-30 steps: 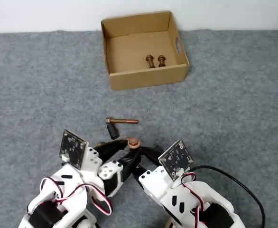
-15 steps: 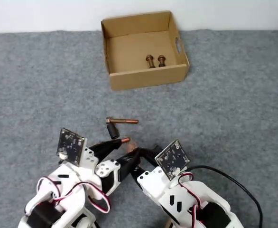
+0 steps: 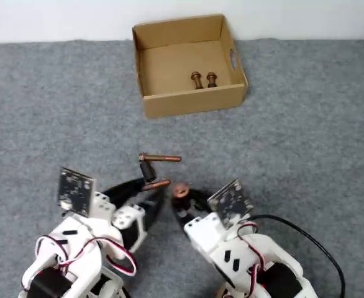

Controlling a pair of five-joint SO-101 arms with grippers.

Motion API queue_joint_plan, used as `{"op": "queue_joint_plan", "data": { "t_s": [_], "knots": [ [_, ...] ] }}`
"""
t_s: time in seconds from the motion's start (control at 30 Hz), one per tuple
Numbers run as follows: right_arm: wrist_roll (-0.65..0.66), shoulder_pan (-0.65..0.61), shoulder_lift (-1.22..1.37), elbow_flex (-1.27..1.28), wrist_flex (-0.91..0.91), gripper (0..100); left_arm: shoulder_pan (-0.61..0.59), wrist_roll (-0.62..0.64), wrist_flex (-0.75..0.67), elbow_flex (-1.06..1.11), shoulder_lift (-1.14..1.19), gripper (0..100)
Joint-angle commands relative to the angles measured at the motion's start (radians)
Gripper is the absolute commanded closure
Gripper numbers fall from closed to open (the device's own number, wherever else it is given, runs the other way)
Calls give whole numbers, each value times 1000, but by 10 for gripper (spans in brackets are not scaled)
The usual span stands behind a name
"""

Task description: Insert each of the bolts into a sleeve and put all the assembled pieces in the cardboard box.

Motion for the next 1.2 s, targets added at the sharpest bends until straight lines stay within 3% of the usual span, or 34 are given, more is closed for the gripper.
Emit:
{"op": "queue_joint_plan", "data": {
  "t_s": [0.0, 0.1, 0.23, 0.33, 0.47, 0.7, 1.0, 1.17],
  "knots": [
    [2, 113, -10, -15, -35, 990, -110, -8, -83, 19, -2, 1000],
    [-54, 189, -10, -15, -36, 990, -184, -40, -169, 120, -2, 994],
    [-190, 329, -8, -20, -36, 990, -302, -181, -308, 315, -3, 996],
    [-193, 421, -8, -21, -36, 990, -382, -261, -440, 461, -3, 996],
    [-190, 447, -4, -37, -91, 990, -416, -345, -529, 610, -3, 995],
    [-195, 452, 306, -249, -179, 990, -417, -350, -512, 605, -3, 995],
    [-192, 453, 992, -796, -295, 990, -503, -350, -503, 608, 3, 995],
    [-190, 453, 1319, -1114, -317, 990, -559, -350, -399, 608, 3, 995]
  ]
}}
